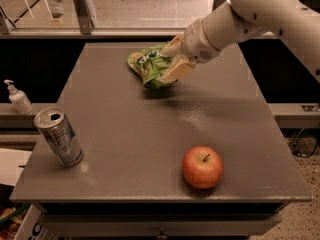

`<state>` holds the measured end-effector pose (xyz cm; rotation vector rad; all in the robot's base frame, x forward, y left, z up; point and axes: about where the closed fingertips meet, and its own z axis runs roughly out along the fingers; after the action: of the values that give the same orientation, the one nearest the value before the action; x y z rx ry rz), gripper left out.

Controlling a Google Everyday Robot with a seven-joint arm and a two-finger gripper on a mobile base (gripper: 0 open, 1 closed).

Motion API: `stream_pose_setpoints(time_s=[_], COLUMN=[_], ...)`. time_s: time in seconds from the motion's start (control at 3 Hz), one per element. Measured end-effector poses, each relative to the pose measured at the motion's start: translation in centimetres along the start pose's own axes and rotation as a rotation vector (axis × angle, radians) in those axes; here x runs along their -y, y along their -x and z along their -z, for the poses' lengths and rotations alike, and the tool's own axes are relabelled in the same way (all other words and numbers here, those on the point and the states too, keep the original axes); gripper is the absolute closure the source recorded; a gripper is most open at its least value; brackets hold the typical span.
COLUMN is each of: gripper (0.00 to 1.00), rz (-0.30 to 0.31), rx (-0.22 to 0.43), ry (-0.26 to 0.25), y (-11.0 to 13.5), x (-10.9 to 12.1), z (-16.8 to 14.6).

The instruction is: Move green rice chip bag near redbull can

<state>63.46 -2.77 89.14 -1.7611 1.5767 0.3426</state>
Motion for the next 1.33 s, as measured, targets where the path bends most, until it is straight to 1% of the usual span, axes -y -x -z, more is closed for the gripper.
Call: stream_pose_setpoints(time_s=[0.33, 0.67, 1.0, 1.33], gripper=[0.39, 0.15, 0.0, 0.0], rz=[0.004, 0.005, 0.006, 0.006], rx=[0.002, 0.003, 0.004, 0.004], ry=[0.004, 0.007, 0.011, 0.011], y=[0.1, 0.2, 0.28, 0.27], x=[0.02, -0.05, -0.12, -0.12], z=[-0.3, -0.47, -0.67, -0.68])
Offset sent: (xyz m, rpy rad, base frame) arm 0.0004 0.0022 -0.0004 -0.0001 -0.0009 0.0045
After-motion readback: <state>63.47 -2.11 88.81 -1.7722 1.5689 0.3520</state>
